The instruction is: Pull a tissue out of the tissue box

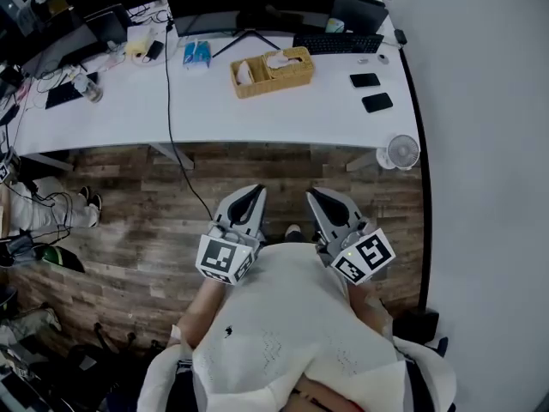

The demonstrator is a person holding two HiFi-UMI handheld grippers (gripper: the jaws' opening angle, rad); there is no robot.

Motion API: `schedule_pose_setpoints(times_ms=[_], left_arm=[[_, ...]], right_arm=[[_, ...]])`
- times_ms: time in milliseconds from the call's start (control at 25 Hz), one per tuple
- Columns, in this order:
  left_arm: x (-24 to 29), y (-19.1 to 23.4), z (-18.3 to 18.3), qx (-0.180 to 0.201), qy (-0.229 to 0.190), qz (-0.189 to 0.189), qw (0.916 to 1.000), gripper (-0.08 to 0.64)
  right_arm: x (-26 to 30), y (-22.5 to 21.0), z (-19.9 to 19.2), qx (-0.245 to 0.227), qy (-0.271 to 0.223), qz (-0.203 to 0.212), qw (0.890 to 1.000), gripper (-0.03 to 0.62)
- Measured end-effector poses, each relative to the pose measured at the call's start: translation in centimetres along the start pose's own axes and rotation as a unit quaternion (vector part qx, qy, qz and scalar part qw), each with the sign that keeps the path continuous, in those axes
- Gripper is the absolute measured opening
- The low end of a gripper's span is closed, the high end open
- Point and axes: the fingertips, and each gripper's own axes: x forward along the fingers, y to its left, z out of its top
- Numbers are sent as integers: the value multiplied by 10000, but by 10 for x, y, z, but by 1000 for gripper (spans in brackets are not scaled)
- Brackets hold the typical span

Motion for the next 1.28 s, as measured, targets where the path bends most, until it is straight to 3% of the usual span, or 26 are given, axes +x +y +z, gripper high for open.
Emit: schedule_pose_setpoints(times_ms=[520, 960, 1280], left_arm=[[-21, 26, 2, -32, -118, 365, 9993, 15], [-11, 24, -1, 62, -56, 177, 9998, 15], [4, 26, -4, 309, 70, 83, 9995, 15]], right_arm=[[23, 3, -8, -173, 108, -93, 9997, 0], [20, -2, -13, -231, 121, -276, 9993, 2], [18, -28, -19, 15, 62, -463, 9989, 2]])
